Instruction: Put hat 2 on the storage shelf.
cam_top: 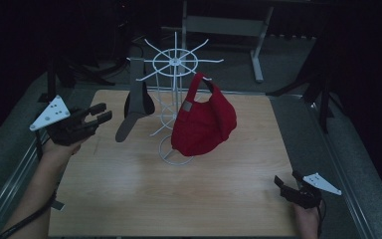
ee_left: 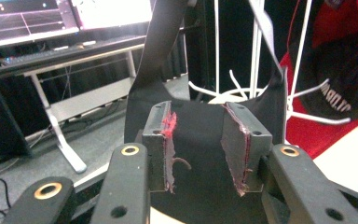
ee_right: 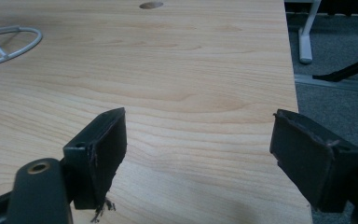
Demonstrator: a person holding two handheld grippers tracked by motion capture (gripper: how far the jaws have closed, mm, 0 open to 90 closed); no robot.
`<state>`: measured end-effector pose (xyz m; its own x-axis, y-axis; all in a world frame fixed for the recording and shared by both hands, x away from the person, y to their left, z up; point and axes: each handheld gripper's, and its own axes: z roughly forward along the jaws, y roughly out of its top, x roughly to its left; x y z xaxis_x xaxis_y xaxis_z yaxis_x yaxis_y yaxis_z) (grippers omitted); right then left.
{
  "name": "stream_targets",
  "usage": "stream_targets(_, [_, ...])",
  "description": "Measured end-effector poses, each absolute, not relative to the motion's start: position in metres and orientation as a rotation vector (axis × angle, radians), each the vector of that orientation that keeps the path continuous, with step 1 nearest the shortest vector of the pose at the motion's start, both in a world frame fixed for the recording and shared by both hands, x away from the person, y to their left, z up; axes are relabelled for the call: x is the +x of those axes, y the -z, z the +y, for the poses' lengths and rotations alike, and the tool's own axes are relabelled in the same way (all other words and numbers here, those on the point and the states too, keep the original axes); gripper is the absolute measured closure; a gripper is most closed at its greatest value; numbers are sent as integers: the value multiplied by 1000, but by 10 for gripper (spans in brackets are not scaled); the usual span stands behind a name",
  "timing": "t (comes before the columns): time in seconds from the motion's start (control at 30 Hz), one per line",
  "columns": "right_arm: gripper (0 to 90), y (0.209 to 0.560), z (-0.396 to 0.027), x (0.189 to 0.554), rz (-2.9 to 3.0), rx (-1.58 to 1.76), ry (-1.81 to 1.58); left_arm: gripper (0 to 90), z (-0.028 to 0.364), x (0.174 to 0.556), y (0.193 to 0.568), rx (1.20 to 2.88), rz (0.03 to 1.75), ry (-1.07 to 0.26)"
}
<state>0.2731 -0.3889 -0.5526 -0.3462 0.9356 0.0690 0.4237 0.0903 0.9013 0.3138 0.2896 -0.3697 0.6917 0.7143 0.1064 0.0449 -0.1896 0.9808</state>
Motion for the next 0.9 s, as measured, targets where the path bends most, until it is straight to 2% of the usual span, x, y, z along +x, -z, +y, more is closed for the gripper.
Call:
stream_targets(0.67, [183, 553, -389, 273, 1828, 1339, -1224, 626, 301, 300, 441, 1658, 727, -645])
stream_targets(0.9, [183, 553, -389, 273, 1830, 1337, -1222, 610, 308, 290, 477, 1652, 789, -639])
